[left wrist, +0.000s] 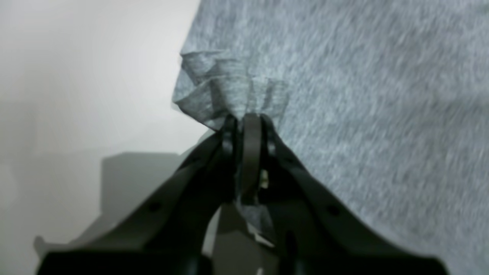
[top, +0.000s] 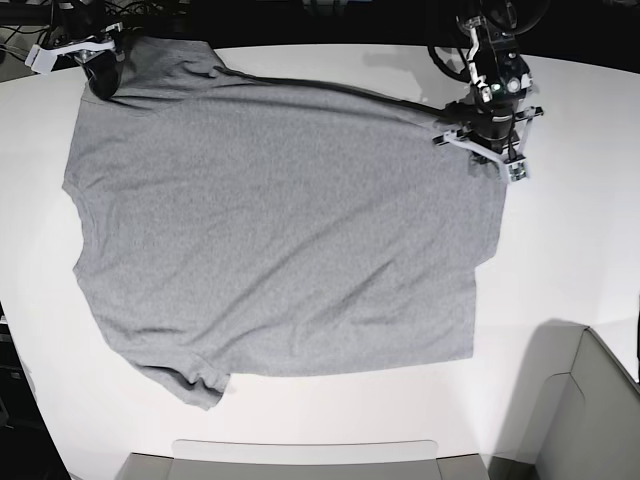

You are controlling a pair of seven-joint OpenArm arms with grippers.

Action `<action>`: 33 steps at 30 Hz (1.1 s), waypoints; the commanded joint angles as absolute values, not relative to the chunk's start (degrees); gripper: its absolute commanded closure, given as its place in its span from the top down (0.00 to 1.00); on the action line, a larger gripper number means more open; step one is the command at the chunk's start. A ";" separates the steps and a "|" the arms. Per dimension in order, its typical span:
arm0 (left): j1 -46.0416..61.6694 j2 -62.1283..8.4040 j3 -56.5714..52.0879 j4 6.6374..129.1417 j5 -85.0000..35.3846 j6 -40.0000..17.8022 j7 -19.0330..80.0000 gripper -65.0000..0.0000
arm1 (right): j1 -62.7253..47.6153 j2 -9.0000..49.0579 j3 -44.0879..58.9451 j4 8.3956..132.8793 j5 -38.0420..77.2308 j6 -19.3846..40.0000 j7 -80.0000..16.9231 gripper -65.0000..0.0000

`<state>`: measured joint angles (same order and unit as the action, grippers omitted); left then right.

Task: Fold the T-shirt properly
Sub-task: 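Lift the shirt by both corners and pull them apart to stretch it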

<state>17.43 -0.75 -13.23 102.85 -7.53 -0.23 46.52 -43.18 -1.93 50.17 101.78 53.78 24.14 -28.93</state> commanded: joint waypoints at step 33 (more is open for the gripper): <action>8.48 -0.57 -17.54 107.38 -15.25 0.57 50.86 0.00 | -16.66 0.22 49.54 109.32 24.75 25.80 -43.47 0.00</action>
